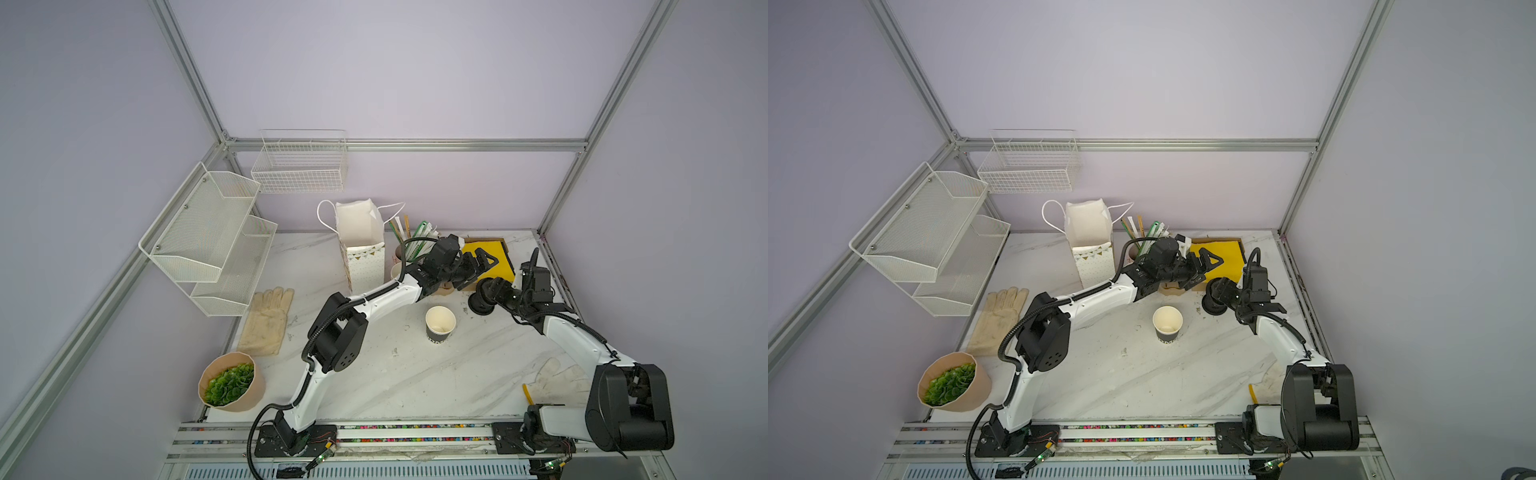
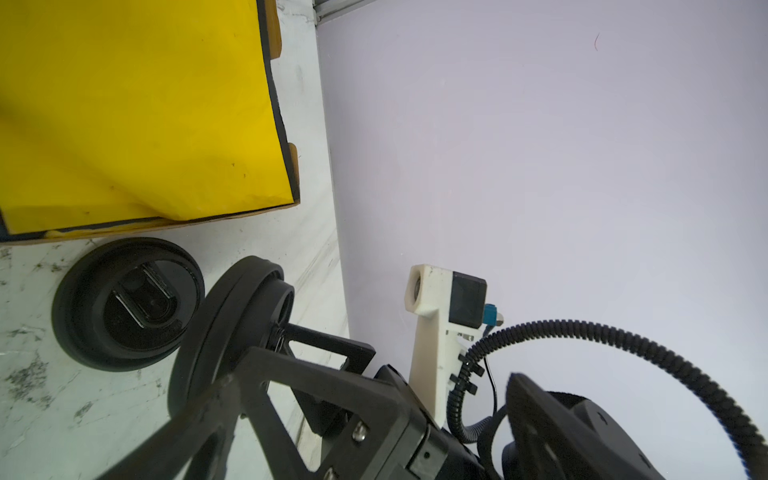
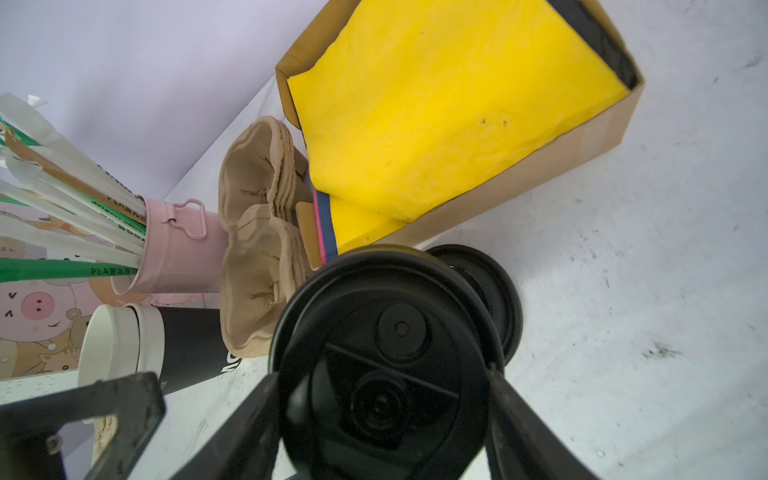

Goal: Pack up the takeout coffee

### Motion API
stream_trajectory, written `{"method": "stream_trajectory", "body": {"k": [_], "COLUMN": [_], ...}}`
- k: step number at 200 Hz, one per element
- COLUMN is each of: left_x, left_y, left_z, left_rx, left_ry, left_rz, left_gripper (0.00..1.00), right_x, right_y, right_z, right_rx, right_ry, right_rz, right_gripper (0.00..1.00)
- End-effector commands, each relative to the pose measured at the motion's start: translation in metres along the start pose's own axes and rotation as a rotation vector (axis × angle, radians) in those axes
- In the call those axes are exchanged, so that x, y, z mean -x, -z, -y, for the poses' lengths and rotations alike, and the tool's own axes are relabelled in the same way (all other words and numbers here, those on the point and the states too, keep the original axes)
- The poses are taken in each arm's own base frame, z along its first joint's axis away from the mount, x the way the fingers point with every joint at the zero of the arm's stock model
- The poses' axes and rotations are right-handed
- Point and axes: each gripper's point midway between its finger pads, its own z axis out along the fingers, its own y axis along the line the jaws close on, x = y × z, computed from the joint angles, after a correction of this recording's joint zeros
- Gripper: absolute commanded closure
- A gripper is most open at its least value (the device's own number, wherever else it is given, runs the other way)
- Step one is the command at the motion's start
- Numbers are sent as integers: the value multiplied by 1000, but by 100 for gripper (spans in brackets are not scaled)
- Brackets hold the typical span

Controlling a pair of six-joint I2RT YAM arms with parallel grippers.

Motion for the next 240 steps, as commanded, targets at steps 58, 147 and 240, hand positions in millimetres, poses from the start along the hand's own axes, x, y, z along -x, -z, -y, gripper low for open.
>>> {"method": "stream_trajectory", "body": {"k": [58,147,240], "left_x": [-17,-18,23], "left_y": [-13,-22,2], "left_z": [-8,-26,-8], "left_rx": [15,51,43], "left_ry": [1,10,-39], "left_rz": [-43,-48,28], "left_gripper": [2,2,2], "right_x": [6,7,10], "right_y": [9,14,17], "right_z": [-9,-16,-10], "right_rx": [40,74,28], "right_ry": [7,14,18], "right_rz": [35,41,55], "right_gripper": [52,52,52]}}
